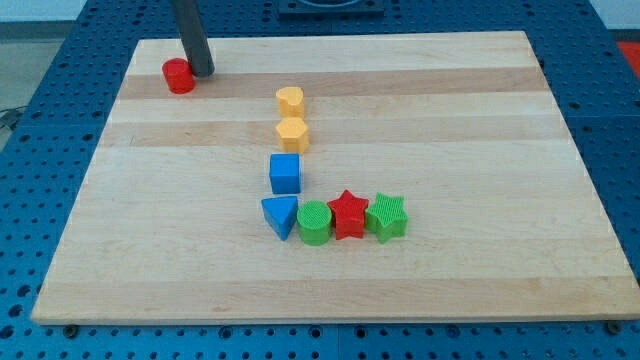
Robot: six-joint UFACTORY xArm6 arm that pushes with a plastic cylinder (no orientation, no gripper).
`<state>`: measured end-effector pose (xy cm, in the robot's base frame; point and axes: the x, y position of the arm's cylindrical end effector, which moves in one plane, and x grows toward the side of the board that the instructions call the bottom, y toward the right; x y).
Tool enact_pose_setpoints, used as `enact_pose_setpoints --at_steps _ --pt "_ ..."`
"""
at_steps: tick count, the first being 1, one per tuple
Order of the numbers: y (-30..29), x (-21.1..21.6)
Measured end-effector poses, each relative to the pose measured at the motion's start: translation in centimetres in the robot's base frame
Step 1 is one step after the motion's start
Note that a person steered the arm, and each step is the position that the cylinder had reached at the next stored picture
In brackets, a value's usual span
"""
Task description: Place the yellow hexagon on the top right side of the yellow heart
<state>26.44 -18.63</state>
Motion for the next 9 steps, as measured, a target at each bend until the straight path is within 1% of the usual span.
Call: enact_pose_setpoints --at_steps 1,2,3,4,5,6,7,8,9 --pt "1.7 1.3" --pt "3.1 7.0" --pt "3.1 9.3" --pt "3.1 9.3" --pt "4.0 13.4" --pt "4.8 14.9" --pt "5.3 14.2" --pt "8.7 14.5" --pt "8.9 14.5"
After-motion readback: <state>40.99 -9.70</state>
